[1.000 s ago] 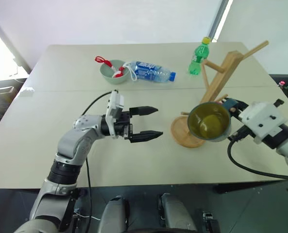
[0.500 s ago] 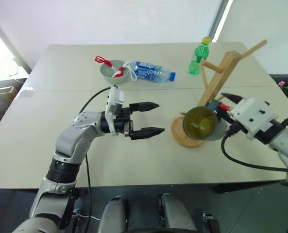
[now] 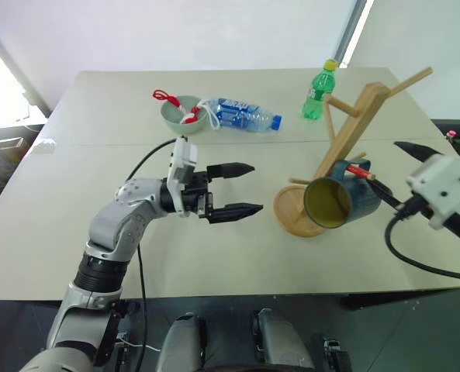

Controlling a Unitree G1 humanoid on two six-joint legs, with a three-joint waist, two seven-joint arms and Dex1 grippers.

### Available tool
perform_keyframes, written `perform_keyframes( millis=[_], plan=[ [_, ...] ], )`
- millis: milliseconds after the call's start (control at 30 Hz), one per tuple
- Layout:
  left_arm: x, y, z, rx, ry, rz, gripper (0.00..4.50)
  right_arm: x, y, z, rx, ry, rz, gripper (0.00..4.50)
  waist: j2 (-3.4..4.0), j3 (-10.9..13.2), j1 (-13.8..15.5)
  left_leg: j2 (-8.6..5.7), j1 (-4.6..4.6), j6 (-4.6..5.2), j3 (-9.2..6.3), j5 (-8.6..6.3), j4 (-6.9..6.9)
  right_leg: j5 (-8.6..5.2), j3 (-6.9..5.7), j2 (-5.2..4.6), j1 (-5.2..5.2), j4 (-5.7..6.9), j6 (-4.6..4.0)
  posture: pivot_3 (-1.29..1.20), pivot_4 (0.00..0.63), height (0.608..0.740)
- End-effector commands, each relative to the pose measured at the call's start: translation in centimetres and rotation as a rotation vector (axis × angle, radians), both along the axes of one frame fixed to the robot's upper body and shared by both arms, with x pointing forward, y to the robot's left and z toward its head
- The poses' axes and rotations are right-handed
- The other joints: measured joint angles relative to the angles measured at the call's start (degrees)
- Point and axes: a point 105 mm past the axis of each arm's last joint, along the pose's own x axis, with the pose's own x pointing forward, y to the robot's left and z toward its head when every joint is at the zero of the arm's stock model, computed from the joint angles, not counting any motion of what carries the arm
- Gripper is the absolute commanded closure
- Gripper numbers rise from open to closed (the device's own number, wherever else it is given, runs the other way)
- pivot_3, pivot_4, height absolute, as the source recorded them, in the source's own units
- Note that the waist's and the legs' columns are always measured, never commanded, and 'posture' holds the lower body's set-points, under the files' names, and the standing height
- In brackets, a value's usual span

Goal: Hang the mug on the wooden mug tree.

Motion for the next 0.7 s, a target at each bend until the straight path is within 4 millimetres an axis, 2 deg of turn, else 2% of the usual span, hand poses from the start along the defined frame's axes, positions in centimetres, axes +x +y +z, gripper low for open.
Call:
perform_keyframes(
  millis=[33, 200, 333, 500, 700],
  plan=[
    [1.0, 1.1, 0.0, -0.025, 0.003, 0.072, 0.0, -1.3, -1.2, 0.1, 0.115, -0.016, -0.028, 1.13, -0.02, -0.01, -0.03, 0.0, 0.01, 0.0, 0.0, 0.0, 0.0, 0.0, -0.02, 0.01, 0.02, 0.0, 0.0, 0.0, 0.15, 0.74],
    [4.4, 3.4, -2.9, 0.004, 0.039, 0.361, 0.0, -1.5, -4.1, -3.3, 0.34, -0.032, -0.182, 1.13, -0.02, -0.03, -0.23, 0.05, 0.1, 0.0, -0.03, 0.0, 0.01, 0.01, 0.02, 0.01, 0.05, 0.04, -0.01, 0.0, 0.15, 0.74],
    [5.9, 5.5, -5.4, 0.033, 0.059, 0.596, 0.0, -0.9, -4.8, -7.2, 0.469, -0.011, -0.257, 1.13, -0.02, -0.04, -0.27, 0.09, 0.11, 0.0, -0.02, 0.0, 0.01, 0.01, 0.03, 0.0, 0.02, 0.09, -0.01, 0.0, 0.15, 0.74],
    [6.4, 7.4, -7.5, 0.035, 0.091, 0.775, 0.0, 0.4, -5.0, -10.7, 0.583, -0.018, -0.299, 1.13, 0.0, -0.04, -0.19, 0.18, 0.1, 0.0, -0.01, 0.0, 0.0, 0.01, 0.04, -0.06, 0.0, 0.12, -0.01, 0.0, 0.15, 0.74],
    [5.6, 8.1, -8.6, 0.03, 0.11, 0.821, 0.0, 1.8, -5.3, -12.3, 0.674, -0.018, -0.303, 1.13, 0.02, -0.06, -0.17, 0.18, 0.11, 0.0, 0.0, 0.0, 0.0, 0.01, 0.04, -0.09, 0.0, 0.15, -0.02, 0.0, 0.15, 0.74]
  ],
)
